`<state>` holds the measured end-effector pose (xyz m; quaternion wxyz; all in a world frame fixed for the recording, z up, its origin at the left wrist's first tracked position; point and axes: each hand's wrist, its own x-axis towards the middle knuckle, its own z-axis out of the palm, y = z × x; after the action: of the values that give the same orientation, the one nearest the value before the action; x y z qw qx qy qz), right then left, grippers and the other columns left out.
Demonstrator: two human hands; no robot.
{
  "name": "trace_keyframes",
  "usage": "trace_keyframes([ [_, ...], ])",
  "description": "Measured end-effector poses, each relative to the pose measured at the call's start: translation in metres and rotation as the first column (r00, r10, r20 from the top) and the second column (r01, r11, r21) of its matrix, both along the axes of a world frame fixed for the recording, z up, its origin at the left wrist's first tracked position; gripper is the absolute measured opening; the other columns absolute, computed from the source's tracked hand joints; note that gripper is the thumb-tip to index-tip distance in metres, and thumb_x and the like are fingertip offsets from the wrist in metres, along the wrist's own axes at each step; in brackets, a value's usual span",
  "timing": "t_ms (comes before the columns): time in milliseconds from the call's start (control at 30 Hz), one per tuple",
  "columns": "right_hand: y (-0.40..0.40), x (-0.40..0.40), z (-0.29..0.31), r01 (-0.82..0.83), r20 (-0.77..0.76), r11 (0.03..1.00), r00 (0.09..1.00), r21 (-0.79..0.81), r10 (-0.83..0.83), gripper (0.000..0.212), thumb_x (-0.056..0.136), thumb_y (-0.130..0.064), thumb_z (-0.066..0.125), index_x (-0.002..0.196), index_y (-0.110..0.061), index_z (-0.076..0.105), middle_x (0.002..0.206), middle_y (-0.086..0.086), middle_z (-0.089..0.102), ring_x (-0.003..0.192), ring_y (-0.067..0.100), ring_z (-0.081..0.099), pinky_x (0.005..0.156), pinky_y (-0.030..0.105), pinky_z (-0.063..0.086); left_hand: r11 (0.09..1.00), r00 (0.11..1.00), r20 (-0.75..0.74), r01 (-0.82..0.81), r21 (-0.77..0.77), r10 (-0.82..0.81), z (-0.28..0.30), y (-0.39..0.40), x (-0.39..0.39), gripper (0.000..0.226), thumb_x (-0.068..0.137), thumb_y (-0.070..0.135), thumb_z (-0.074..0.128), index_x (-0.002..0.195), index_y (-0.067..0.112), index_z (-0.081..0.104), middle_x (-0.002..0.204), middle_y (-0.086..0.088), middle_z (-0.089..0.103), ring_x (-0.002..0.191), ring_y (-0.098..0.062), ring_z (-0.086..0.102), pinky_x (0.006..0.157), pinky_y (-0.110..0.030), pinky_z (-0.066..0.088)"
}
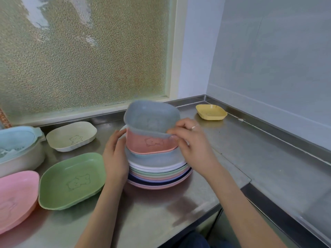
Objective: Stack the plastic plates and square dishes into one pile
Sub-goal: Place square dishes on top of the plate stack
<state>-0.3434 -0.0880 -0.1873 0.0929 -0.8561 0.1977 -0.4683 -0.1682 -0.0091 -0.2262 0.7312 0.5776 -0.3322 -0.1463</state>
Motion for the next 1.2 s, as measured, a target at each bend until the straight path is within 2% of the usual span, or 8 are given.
trace_keyframes([
  [167, 0.009, 0.001, -0.006, 0.004, -0.118, 1.000, 0.993, -0.011, -0.006, 0.025, 0.082, 0.008, 0.056, 0.095, -0.005, 0.072, 0.089, 0.012, 0.060, 0.087, 0.026, 0.053, 0.075, 0.022, 0.038, 0.999, 0.999, 0.027, -0.043, 0.005, 0.042, 0.003, -0.002, -0.002, 0.031, 0.094, 0.006, 0.035, 0.104, 0.014, 0.063, 0.091, 0.023, 0.058, 0.078, 0.027, 0.052, 0.066, 0.006, 0.035],
  [333, 0.011, -0.003, -0.010, 0.027, -0.228, 1.000, 0.973, 0.010, -0.024, 0.018, 0.090, -0.001, 0.051, 0.097, -0.006, 0.068, 0.096, 0.006, 0.062, 0.093, 0.023, 0.054, 0.081, 0.031, 0.043, 0.998, 0.998, 0.026, -0.060, 0.013, 0.060, 0.003, 0.000, -0.001, 0.036, 0.096, 0.012, 0.033, 0.116, 0.009, 0.063, 0.109, 0.008, 0.064, 0.091, 0.011, 0.055, 0.072, 0.006, 0.034],
  [533, 0.008, -0.009, -0.012, -0.041, -0.234, 0.991, 0.970, 0.125, 0.069, 0.026, 0.097, -0.028, 0.040, 0.094, -0.014, 0.061, 0.097, -0.002, 0.062, 0.096, 0.013, 0.055, 0.087, 0.035, 0.044, 0.993, 0.984, 0.135, -0.116, 0.019, 0.112, 0.022, 0.003, 0.004, 0.039, 0.087, 0.030, 0.043, 0.120, 0.024, 0.062, 0.131, 0.002, 0.059, 0.126, -0.008, 0.047, 0.110, -0.030, 0.033],
  [667, -0.014, -0.017, -0.007, -0.064, 0.052, 0.967, 0.997, 0.247, 0.052, 0.029, 0.098, -0.037, 0.037, 0.105, -0.026, 0.063, 0.107, -0.012, 0.064, 0.107, -0.001, 0.055, 0.093, 0.015, 0.038, 0.994, 0.916, 0.393, -0.103, 0.046, 0.076, 0.075, -0.014, 0.002, 0.035, 0.081, 0.035, 0.043, 0.104, 0.031, 0.069, 0.091, 0.014, 0.071, 0.089, -0.009, 0.062, 0.089, -0.030, 0.045],
  [733, -0.042, -0.023, -0.002, 0.054, 0.176, 0.961, 0.979, 0.270, -0.104, 0.025, 0.098, -0.031, 0.039, 0.099, -0.024, 0.063, 0.098, -0.012, 0.065, 0.095, -0.001, 0.056, 0.086, 0.015, 0.040, 0.988, 0.809, 0.580, 0.004, 0.156, -0.095, 0.103, -0.040, -0.011, 0.030, 0.083, 0.031, 0.048, 0.103, 0.028, 0.070, 0.095, 0.011, 0.072, 0.089, -0.009, 0.062, 0.084, -0.023, 0.043],
  [833, -0.095, -0.030, -0.001, 0.287, 0.110, 0.886, 0.931, 0.364, -0.347, 0.020, 0.096, -0.018, 0.044, 0.096, -0.014, 0.063, 0.094, -0.003, 0.064, 0.086, 0.008, 0.055, 0.077, 0.024, 0.042, 0.897, 0.446, 0.795, 0.040, 0.440, -0.410, 0.131, -0.100, -0.040, 0.028, 0.088, 0.021, 0.049, 0.108, 0.025, 0.068, 0.112, 0.002, 0.068, 0.101, -0.019, 0.061, 0.087, -0.029, 0.046],
  [1000, -0.172, -0.047, -0.011, 0.591, -0.370, 0.717, 0.802, 0.370, -0.469, 0.037, 0.093, -0.011, 0.043, 0.130, -0.014, 0.049, 0.128, 0.012, 0.056, 0.114, 0.031, 0.053, 0.092, 0.040, 0.045, 0.659, -0.033, 0.660, -0.118, 0.743, -0.750, 0.138, -0.207, -0.090, 0.041, 0.089, 0.009, 0.045, 0.127, 0.019, 0.054, 0.131, -0.007, 0.051, 0.119, -0.024, 0.048, 0.098, -0.039, 0.042],
  [1200, -0.245, -0.063, -0.028, 0.732, -0.667, 0.655, 0.584, 0.187, -0.463, 0.057, 0.089, -0.008, 0.040, 0.141, -0.030, 0.034, 0.135, 0.005, 0.051, 0.125, 0.026, 0.045, 0.095, 0.039, 0.041, 0.616, -0.290, 0.545, -0.326, 0.717, -0.787, 0.103, -0.306, -0.128, 0.049, 0.088, 0.007, 0.043, 0.135, 0.024, 0.046, 0.131, -0.007, 0.053, 0.116, -0.028, 0.052, 0.089, -0.038, 0.047],
])
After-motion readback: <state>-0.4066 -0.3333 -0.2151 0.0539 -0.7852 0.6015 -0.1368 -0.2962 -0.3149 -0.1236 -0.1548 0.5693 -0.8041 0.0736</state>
